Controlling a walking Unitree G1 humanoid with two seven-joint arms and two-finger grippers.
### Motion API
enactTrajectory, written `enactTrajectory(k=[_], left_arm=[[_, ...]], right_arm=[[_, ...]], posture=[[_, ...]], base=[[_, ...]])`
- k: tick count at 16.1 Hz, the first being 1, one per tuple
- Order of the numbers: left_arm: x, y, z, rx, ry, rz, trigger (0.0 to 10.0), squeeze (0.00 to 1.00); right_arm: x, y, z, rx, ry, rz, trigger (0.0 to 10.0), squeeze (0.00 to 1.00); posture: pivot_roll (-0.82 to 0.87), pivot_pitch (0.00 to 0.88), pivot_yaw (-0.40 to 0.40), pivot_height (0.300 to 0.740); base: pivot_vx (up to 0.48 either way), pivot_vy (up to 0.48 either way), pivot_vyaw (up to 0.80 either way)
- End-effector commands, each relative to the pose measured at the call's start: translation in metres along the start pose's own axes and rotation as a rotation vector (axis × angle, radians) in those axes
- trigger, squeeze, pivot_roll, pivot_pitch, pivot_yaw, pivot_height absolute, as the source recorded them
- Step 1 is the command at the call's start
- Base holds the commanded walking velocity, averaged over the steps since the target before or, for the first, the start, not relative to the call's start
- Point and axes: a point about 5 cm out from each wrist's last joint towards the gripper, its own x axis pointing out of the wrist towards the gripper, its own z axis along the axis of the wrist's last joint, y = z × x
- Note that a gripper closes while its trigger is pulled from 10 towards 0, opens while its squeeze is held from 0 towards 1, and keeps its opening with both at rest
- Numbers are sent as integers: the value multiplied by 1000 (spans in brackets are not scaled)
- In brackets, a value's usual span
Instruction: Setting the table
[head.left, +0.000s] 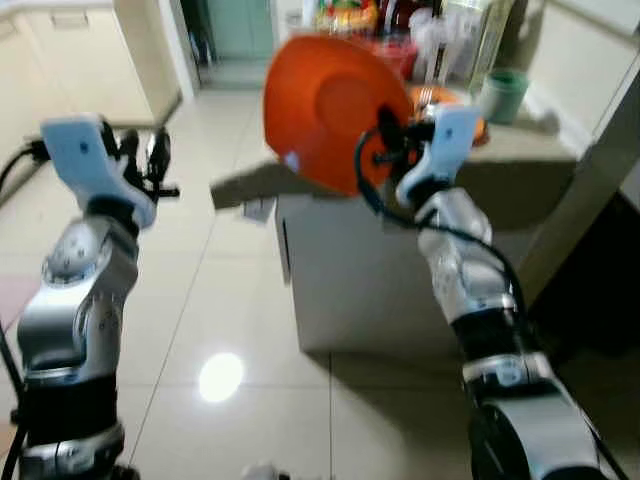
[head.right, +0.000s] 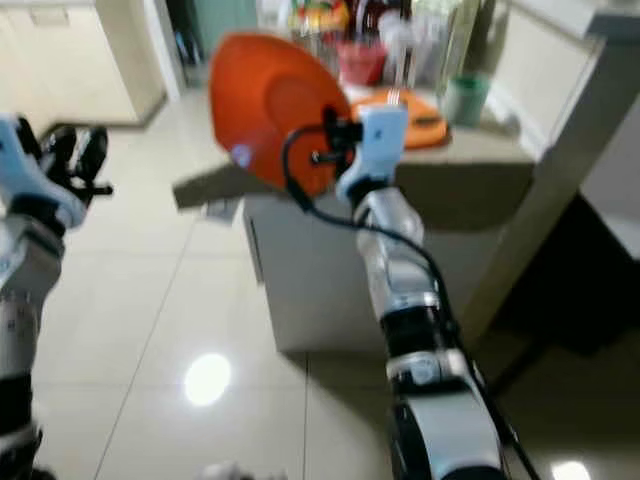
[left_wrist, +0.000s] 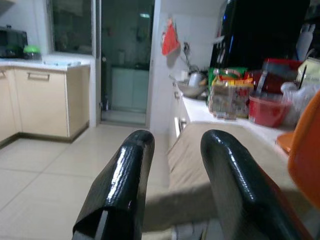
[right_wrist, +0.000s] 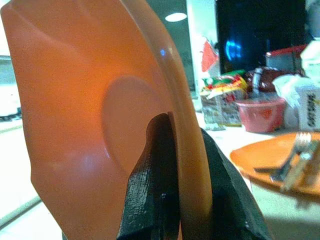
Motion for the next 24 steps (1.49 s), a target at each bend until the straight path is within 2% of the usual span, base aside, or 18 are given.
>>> enactTrajectory(k=[1, 6, 18, 21, 24], left_arm=[[1, 0, 3, 8, -3, -4, 10000, 0], [1, -4, 2, 3, -7, -16, 10000, 0], [4, -12, -1, 56, -1, -3, 10000, 0], [5, -14, 1, 75, -6, -4, 10000, 0], [6, -15, 2, 81, -16, -3, 10000, 0]], right_arm=[[4, 2, 9, -5, -34, 10, 0, 0], [4, 2, 7, -5, -28, 8, 0, 0], [3, -1, 6, -14, -30, 0, 0, 0], [2, -11, 8, -28, -31, -27, 0, 0], [3, -13, 9, -33, -35, -34, 0, 0]], posture=[[-81, 0, 44, 740], [-82, 0, 47, 740], [-86, 0, 57, 740], [-89, 0, 60, 740], [-90, 0, 60, 740]], base=[[0, 0, 0], [0, -480, 0], [0, -454, 0], [80, -423, 0], [253, -405, 0]])
